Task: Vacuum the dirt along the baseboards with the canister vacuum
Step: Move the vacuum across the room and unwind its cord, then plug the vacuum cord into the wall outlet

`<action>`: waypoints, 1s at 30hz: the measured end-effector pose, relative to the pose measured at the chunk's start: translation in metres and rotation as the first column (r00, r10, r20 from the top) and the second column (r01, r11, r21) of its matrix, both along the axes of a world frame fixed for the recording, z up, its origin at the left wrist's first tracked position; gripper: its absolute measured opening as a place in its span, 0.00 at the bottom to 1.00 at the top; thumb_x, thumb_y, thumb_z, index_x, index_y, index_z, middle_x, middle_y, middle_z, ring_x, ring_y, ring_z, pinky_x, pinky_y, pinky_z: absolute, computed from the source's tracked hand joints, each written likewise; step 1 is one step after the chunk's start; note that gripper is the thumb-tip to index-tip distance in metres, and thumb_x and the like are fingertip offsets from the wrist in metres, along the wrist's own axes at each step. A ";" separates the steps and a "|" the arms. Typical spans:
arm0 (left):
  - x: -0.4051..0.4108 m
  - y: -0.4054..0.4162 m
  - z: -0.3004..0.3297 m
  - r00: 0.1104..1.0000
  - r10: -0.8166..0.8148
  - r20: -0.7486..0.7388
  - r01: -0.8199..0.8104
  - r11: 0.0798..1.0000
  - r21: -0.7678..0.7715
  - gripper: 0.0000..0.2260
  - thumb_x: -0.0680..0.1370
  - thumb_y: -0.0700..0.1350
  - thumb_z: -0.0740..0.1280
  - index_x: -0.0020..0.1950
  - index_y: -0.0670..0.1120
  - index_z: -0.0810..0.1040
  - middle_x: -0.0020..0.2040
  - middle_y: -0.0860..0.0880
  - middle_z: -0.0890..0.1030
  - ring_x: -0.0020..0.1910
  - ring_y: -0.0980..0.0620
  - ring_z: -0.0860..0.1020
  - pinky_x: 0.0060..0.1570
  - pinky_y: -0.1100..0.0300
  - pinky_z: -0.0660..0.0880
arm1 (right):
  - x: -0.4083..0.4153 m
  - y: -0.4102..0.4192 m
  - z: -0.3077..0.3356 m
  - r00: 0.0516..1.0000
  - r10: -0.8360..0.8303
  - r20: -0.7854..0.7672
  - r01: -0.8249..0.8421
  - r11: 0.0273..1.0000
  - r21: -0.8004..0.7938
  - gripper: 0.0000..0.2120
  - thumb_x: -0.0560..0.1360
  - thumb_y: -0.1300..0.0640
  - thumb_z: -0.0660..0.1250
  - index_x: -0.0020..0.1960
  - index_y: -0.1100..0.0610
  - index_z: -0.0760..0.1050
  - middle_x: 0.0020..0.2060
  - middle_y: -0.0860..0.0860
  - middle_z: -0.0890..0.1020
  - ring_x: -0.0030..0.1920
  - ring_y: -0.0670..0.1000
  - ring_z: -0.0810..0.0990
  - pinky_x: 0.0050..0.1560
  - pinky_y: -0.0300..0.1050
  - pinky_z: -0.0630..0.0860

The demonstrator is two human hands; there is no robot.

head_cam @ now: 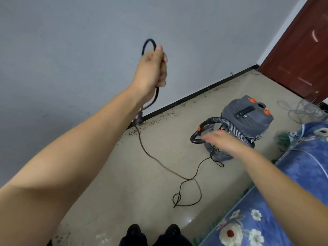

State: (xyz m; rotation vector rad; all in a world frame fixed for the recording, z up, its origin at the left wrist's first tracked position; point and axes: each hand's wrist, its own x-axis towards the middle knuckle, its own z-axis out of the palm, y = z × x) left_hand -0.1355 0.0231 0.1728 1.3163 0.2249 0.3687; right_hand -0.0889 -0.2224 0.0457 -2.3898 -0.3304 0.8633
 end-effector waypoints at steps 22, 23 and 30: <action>-0.203 0.054 -0.217 0.465 -0.160 -0.871 0.627 0.754 0.196 0.11 0.80 0.48 0.61 0.59 0.44 0.72 0.58 0.46 0.76 0.58 0.48 0.75 0.55 0.59 0.67 | -0.058 0.290 0.005 0.897 0.053 -0.439 0.222 0.803 0.553 0.19 0.83 0.49 0.51 0.45 0.60 0.72 0.20 0.48 0.68 0.17 0.44 0.63 0.19 0.33 0.59; -0.195 0.061 -0.209 0.533 -0.208 -0.820 0.565 0.809 0.162 0.07 0.79 0.48 0.63 0.53 0.45 0.72 0.51 0.46 0.76 0.50 0.49 0.75 0.51 0.58 0.68 | -0.069 0.302 0.007 0.878 0.130 -0.461 0.169 0.816 0.552 0.19 0.83 0.49 0.49 0.47 0.59 0.72 0.18 0.47 0.66 0.17 0.43 0.61 0.18 0.33 0.57; -0.181 0.147 -0.194 0.716 0.113 -0.689 0.238 0.888 0.393 0.12 0.83 0.49 0.54 0.45 0.45 0.71 0.47 0.45 0.78 0.47 0.48 0.75 0.43 0.62 0.71 | -0.103 0.375 0.019 0.718 0.471 -0.513 -0.100 0.799 0.594 0.25 0.81 0.41 0.50 0.57 0.61 0.73 0.22 0.48 0.70 0.24 0.47 0.67 0.30 0.39 0.65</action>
